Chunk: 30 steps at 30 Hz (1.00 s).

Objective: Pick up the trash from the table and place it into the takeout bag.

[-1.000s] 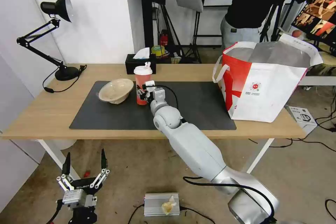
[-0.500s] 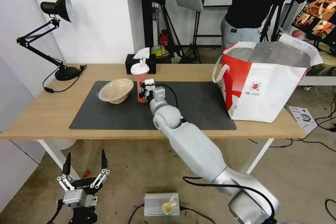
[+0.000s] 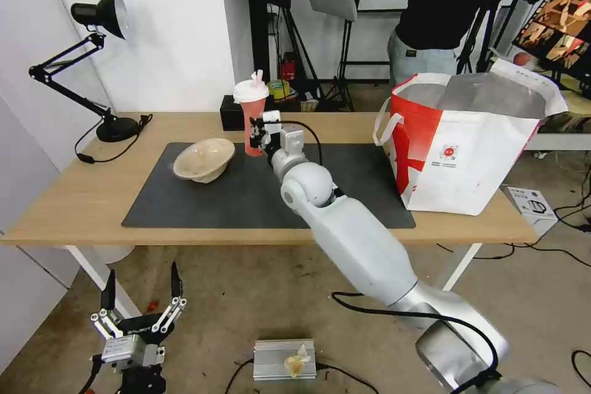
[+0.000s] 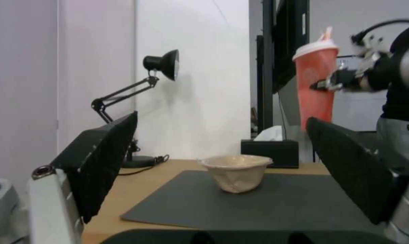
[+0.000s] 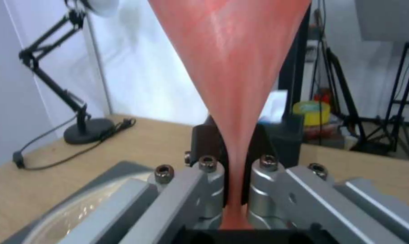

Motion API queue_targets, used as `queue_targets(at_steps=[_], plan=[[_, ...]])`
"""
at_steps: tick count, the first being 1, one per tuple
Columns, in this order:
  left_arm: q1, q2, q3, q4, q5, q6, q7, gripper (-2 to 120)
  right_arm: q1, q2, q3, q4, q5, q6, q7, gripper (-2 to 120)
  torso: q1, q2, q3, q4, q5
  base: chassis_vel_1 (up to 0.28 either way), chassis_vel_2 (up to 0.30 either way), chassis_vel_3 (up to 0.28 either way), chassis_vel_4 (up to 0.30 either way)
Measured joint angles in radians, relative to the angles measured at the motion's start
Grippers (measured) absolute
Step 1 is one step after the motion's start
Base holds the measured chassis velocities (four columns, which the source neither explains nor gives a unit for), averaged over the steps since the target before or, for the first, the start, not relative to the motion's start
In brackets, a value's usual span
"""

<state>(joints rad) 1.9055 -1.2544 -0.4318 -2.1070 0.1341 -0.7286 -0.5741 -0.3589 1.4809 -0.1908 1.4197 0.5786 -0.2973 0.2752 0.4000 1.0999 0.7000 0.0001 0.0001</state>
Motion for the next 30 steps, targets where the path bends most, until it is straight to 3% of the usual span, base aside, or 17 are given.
queue_targets(at_steps=[4, 23, 30], plan=[[-0.005, 0.005, -0.003, 0.000, -0.005, 0.000, -0.001, 100, 0.024, -0.046, -0.001, 0.052, 0.038, -0.017, 0.015, 3, 0.000, 0.000, 0.000, -0.0001, 0.0001, 0.000, 0.000, 0.000, 0.000], [-0.023, 0.019, 0.007, 0.013, -0.009, -0.002, -0.002, 100, 0.219, -0.451, -0.031, 0.278, 0.328, -0.112, 0.080, 3, 0.000, 0.000, 0.000, -0.0002, 0.0001, 0.000, 0.000, 0.000, 0.000], [-0.027, 0.031, 0.006, 0.017, -0.012, -0.002, -0.002, 100, 0.273, -0.544, -0.028, 0.313, 0.399, -0.122, 0.097, 3, 0.000, 0.000, 0.000, -0.0002, 0.0000, 0.000, 0.000, 0.000, 0.000]])
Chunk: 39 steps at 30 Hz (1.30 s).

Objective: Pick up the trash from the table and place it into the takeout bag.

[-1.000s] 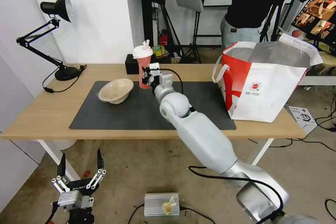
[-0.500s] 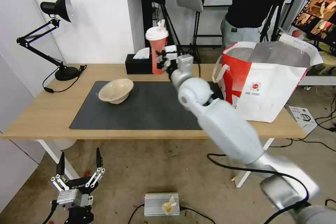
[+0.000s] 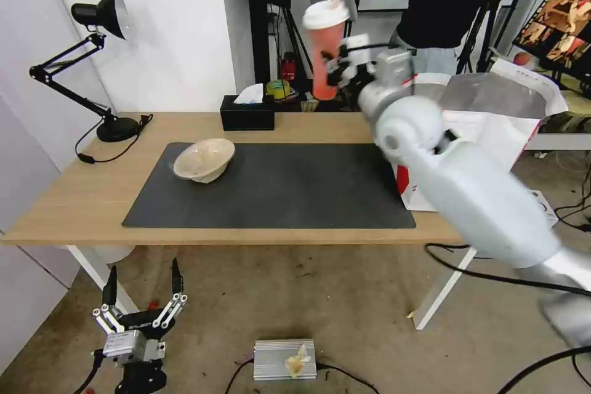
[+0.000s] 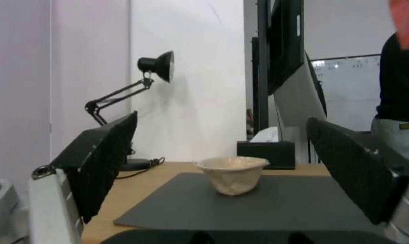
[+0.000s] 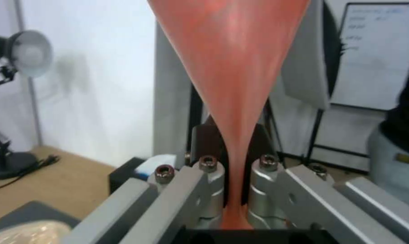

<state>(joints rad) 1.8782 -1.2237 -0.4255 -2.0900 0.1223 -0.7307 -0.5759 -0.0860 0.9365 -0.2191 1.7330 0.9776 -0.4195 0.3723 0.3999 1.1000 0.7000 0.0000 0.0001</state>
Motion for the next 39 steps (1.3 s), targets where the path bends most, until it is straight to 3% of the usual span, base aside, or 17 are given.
queue_targets(at_steps=[10, 21, 39], plan=[[-0.002, 0.005, 0.012, -0.011, 0.000, 0.000, 0.000, 100, 0.107, -0.169, 0.012, 0.042, 0.130, -0.017, 0.037, 3, 0.000, 0.000, 0.000, 0.0001, 0.0001, 0.000, 0.000, 0.000, 0.000], [-0.015, 0.010, 0.003, -0.015, -0.011, 0.003, 0.001, 100, 0.146, -0.296, 0.025, 0.028, 0.153, -0.040, 0.025, 3, 0.000, 0.000, 0.000, 0.0000, 0.0000, 0.000, 0.000, 0.000, 0.000], [-0.007, 0.006, 0.004, -0.021, -0.001, 0.003, 0.001, 100, -0.099, -0.419, 0.219, 0.002, 0.088, -0.047, -0.071, 3, 0.000, 0.000, 0.000, -0.0001, 0.0001, 0.000, 0.000, 0.000, 0.000]])
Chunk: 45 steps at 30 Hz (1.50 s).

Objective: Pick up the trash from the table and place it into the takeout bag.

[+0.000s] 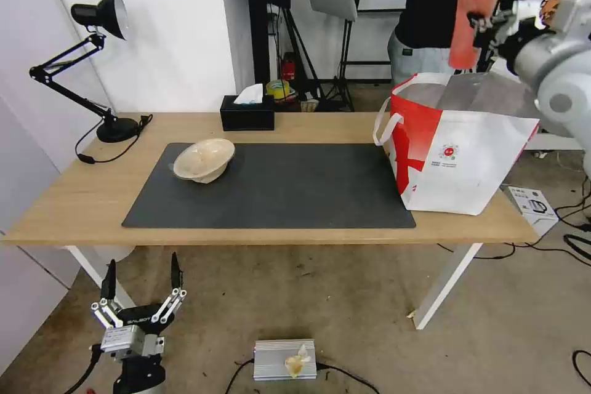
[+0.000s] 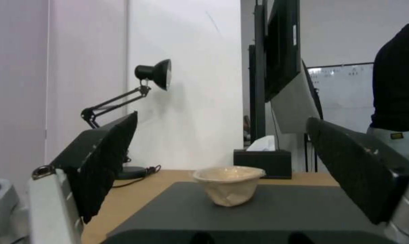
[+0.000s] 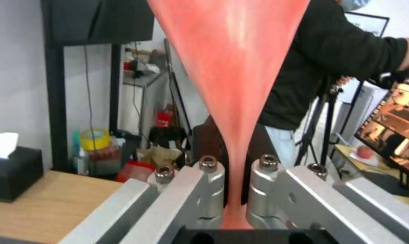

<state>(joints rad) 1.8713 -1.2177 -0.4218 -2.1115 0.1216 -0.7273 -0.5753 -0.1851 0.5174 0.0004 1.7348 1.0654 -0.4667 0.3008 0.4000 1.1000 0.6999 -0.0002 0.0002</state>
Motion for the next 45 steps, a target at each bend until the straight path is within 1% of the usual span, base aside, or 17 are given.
queue_targets(at_steps=[7, 12, 15, 19, 27, 33, 38, 45], plan=[[0.001, -0.001, 0.002, -0.005, 0.004, 0.000, 0.001, 100, -0.082, -0.025, 0.054, 0.001, -0.007, 0.006, -0.014, 3, 0.000, 0.000, 0.000, 0.0002, -0.0001, 0.000, 0.000, 0.000, 0.000], [0.002, -0.001, 0.003, -0.007, 0.005, 0.000, 0.001, 100, -0.122, -0.036, 0.070, 0.001, -0.019, 0.007, -0.028, 3, 0.000, 0.000, 0.000, 0.0001, -0.0001, 0.000, 0.000, 0.000, 0.000], [0.002, -0.003, 0.006, -0.009, 0.006, 0.000, 0.001, 100, -0.155, -0.046, 0.074, 0.002, -0.036, 0.007, -0.056, 3, 0.000, 0.000, 0.000, 0.0002, -0.0003, 0.000, 0.000, 0.000, 0.000], [0.002, -0.004, 0.010, -0.010, 0.010, 0.000, 0.002, 100, -0.187, -0.048, 0.074, -0.003, -0.053, 0.006, -0.075, 3, 0.000, 0.000, 0.000, 0.0002, -0.0002, 0.000, 0.000, 0.000, 0.000], [0.004, -0.004, 0.012, -0.011, 0.012, 0.000, 0.010, 100, -0.229, -0.038, 0.064, -0.016, -0.089, -0.002, -0.079, 2, 0.000, 0.000, 0.000, 0.0001, -0.0001, 0.000, 0.000, 0.000, 0.000], [-0.001, -0.010, 0.019, -0.009, 0.014, 0.000, 0.018, 100, -0.240, -0.025, 0.036, -0.047, -0.105, -0.024, -0.079, 2, 0.000, 0.000, 0.000, 0.0002, -0.0002, 0.000, 0.000, 0.000, 0.000], [-0.001, -0.012, 0.021, -0.006, 0.016, 0.001, 0.019, 100, -0.249, -0.006, 0.031, -0.066, -0.119, -0.029, -0.077, 2, 0.000, 0.000, 0.000, 0.0003, -0.0002, 0.000, 0.000, 0.000, 0.000], [-0.001, -0.012, 0.020, -0.007, 0.016, 0.001, 0.019, 100, -0.247, -0.004, 0.016, -0.068, -0.116, -0.052, -0.063, 2, 0.000, 0.000, 0.000, 0.0002, -0.0001, 0.000, 0.000, 0.000, 0.000]])
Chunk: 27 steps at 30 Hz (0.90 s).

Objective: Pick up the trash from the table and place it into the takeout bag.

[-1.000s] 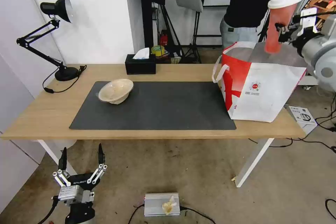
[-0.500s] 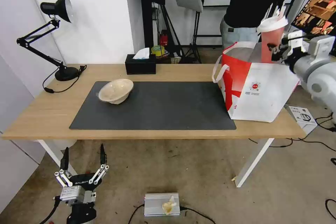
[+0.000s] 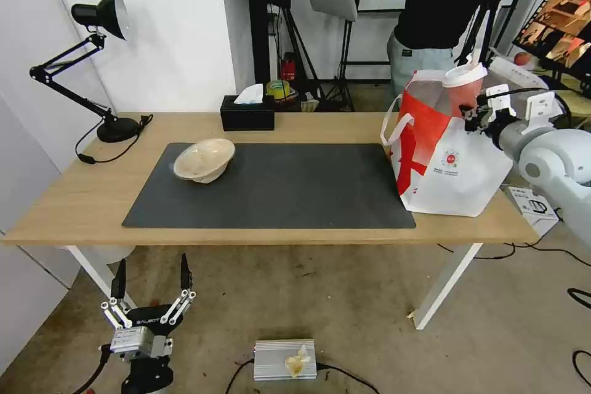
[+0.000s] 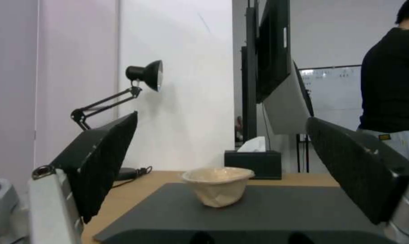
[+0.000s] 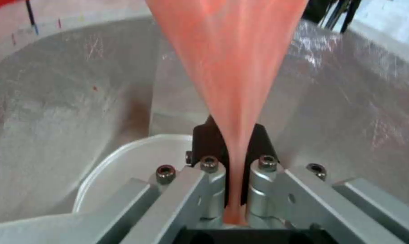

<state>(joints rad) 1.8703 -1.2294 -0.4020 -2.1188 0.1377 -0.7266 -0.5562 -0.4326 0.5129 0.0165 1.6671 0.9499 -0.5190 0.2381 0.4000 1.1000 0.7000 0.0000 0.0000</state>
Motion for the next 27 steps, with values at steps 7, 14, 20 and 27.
queue_targets(at_steps=[7, 14, 20, 27], plan=[[-0.002, -0.002, 0.005, -0.001, 0.001, 0.000, 0.000, 100, 0.030, -0.041, -0.027, 0.015, 0.050, -0.048, 0.015, 2, 0.000, 0.000, 0.000, 0.0000, 0.0000, 0.000, 0.000, 0.000, 0.000], [-0.007, -0.004, 0.009, 0.003, 0.009, 0.000, 0.000, 100, 0.054, -0.085, -0.046, 0.030, 0.067, -0.096, -0.006, 1, 0.000, 0.000, 0.000, -0.0001, -0.0001, 0.000, 0.000, 0.000, 0.000], [-0.010, -0.008, 0.015, 0.006, 0.010, -0.001, 0.000, 100, 0.069, -0.095, -0.069, 0.030, -0.014, -0.104, -0.069, 1, 0.000, 0.000, 0.000, -0.0001, 0.0000, 0.000, 0.000, 0.000, 0.000], [-0.010, -0.008, 0.015, 0.005, 0.010, -0.002, 0.000, 100, 0.108, -0.100, -0.107, 0.029, -0.128, -0.092, -0.145, 1, 0.000, 0.000, 0.000, 0.0000, 0.0000, 0.000, 0.000, 0.000, 0.000]])
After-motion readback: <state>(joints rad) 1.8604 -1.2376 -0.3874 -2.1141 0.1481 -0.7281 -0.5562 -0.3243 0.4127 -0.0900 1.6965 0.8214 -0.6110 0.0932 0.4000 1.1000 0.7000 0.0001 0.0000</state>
